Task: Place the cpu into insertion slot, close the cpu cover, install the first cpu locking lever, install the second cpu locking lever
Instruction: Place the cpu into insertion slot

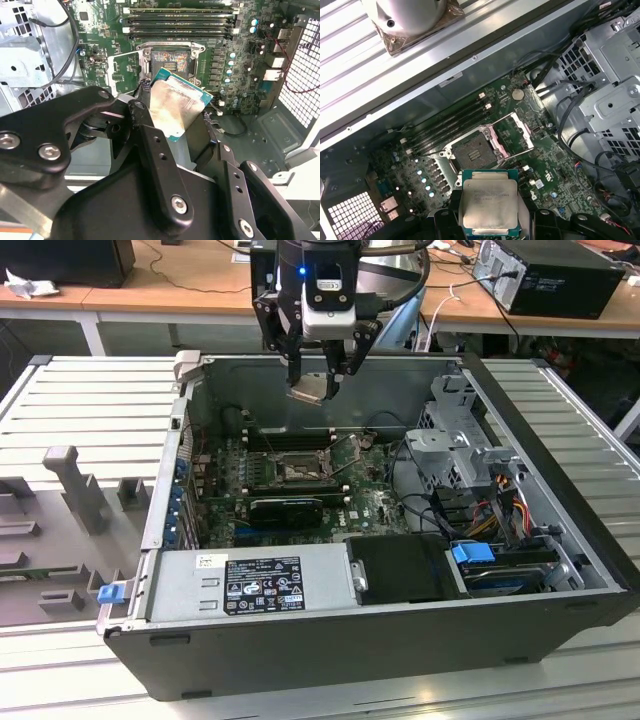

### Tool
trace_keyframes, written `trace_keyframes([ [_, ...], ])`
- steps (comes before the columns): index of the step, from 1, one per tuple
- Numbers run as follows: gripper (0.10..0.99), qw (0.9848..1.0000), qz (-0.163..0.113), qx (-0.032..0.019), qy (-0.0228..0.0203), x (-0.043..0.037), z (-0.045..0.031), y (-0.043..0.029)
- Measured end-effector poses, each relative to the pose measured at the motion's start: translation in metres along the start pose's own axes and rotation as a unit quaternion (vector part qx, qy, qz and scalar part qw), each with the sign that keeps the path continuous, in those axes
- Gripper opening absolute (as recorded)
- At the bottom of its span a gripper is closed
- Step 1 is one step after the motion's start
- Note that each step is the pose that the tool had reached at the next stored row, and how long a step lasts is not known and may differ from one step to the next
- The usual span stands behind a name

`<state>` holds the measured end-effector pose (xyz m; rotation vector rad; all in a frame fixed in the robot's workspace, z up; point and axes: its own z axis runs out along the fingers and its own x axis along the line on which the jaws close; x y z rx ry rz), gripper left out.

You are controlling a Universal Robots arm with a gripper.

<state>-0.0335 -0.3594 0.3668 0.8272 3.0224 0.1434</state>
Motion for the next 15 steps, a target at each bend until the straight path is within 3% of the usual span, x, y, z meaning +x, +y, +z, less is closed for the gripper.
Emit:
trace_keyframes([
  [15, 0.525, 0.9998, 0.019, -0.0004, -0.0017, 0.0, 0.0001, 0.0],
])
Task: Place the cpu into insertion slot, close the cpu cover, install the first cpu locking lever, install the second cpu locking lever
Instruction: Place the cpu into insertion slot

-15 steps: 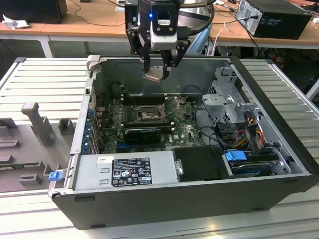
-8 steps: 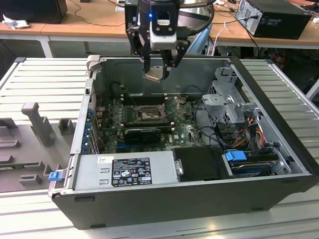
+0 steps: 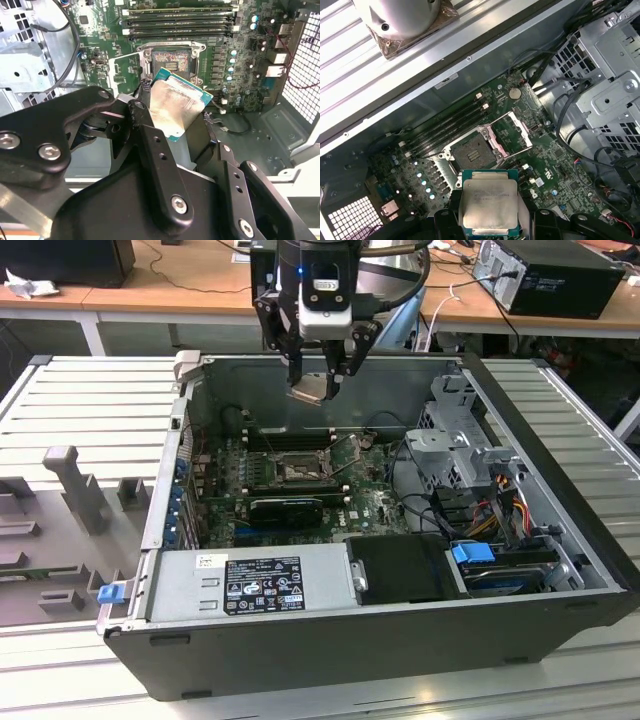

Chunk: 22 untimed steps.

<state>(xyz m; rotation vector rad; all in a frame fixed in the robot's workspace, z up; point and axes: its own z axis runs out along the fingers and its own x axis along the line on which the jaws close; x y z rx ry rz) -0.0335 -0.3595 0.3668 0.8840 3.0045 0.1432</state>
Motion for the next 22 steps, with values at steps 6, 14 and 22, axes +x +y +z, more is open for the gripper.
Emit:
trace_keyframes([
  [6, 0.525, 1.0, 0.008, -0.0001, -0.0007, 0.0, 0.0, 0.0],
  [14, 0.525, 0.9998, 0.02, -0.0004, -0.0018, 0.0, 0.0002, 0.0],
  [22, 0.525, 0.9997, 0.026, -0.0004, -0.0023, 0.0, 0.0006, 0.0],
])
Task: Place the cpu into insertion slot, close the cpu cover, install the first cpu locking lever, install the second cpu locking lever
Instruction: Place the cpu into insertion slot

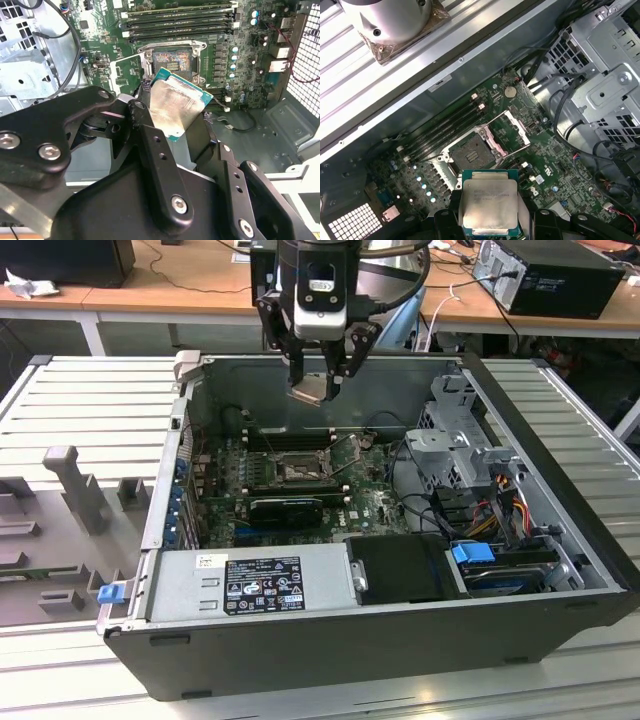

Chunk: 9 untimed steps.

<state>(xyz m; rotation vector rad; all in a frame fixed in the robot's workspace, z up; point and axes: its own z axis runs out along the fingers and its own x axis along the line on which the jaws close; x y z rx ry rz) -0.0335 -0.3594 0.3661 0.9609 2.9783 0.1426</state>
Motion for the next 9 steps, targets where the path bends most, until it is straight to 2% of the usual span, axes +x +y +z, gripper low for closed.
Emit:
trace_keyframes([
  [9, 0.525, 1.0, 0.005, 0.0, -0.0005, 0.0, 0.0006, 0.0],
])
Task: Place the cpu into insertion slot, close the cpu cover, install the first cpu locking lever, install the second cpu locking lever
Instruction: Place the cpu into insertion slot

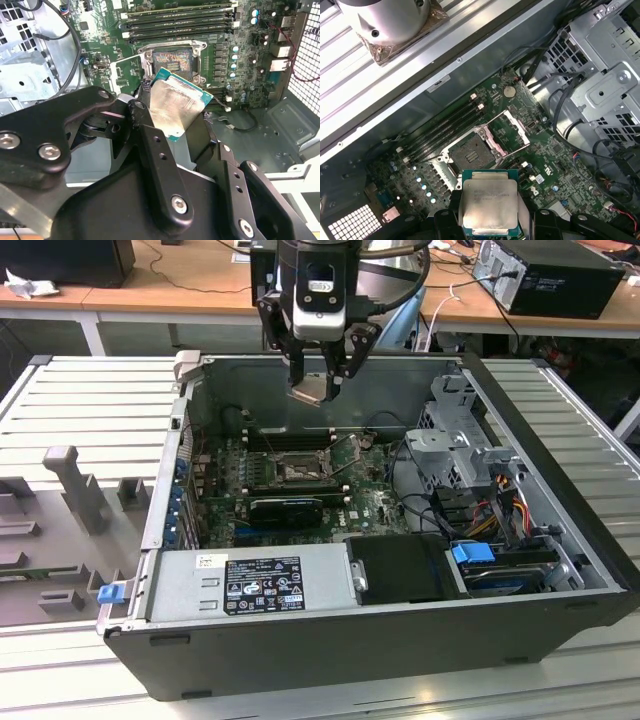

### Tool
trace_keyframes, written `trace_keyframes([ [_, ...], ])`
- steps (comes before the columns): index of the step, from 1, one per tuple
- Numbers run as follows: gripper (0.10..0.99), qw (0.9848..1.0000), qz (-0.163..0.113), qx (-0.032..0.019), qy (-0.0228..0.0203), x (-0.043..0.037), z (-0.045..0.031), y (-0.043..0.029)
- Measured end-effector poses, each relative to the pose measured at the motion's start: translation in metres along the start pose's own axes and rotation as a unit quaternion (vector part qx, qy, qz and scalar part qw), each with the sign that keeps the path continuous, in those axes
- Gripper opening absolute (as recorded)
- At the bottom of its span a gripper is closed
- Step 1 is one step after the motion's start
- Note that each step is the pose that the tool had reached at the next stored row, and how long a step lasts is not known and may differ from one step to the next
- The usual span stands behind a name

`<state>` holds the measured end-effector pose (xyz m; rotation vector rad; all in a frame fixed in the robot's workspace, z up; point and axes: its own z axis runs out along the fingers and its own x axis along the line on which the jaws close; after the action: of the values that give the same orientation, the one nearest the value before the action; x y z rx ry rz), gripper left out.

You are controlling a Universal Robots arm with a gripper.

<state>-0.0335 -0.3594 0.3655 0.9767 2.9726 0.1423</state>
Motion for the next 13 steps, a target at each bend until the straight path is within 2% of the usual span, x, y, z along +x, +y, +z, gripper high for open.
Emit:
trace_keyframes([
  [8, 0.525, 1.0, 0.007, -0.0002, -0.0006, 0.0, 0.0007, 0.0],
  [13, 0.525, 0.9994, 0.034, -0.0004, -0.0029, 0.0001, 0.0027, -0.0002],
])
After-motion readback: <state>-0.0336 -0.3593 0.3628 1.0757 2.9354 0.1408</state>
